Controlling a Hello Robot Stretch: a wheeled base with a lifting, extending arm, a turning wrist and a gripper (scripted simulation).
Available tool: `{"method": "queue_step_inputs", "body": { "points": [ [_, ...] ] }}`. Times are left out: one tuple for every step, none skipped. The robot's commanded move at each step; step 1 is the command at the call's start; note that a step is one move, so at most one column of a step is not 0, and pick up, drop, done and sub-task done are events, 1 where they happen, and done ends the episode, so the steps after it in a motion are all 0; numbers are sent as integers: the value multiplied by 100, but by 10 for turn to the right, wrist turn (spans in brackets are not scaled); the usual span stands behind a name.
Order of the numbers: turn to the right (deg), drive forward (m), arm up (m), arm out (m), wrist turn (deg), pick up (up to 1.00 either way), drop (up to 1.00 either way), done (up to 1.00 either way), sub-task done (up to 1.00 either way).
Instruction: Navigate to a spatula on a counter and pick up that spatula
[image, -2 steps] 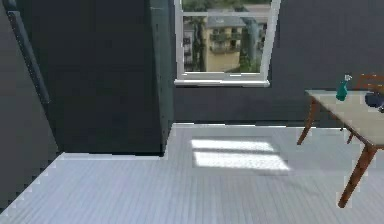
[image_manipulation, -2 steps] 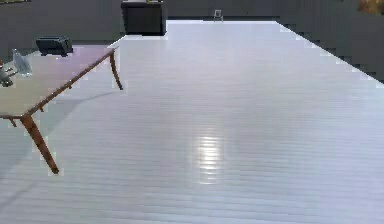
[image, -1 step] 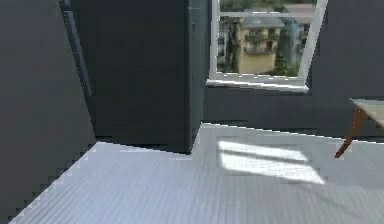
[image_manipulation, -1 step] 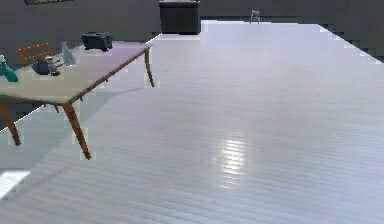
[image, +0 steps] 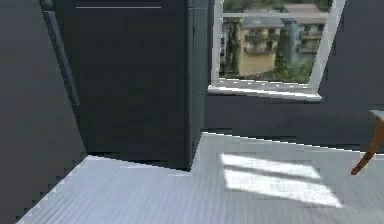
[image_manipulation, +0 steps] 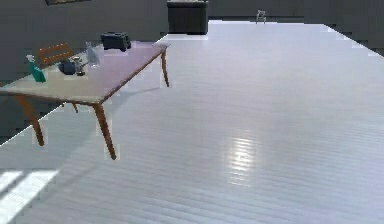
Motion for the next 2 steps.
{"method": "queue_step_inputs", "body": {
  "points": [
    [-450,0,0,0,0,0,0,0,0],
    [-450,0,0,0,0,0,0,0,0]
  ]
}}
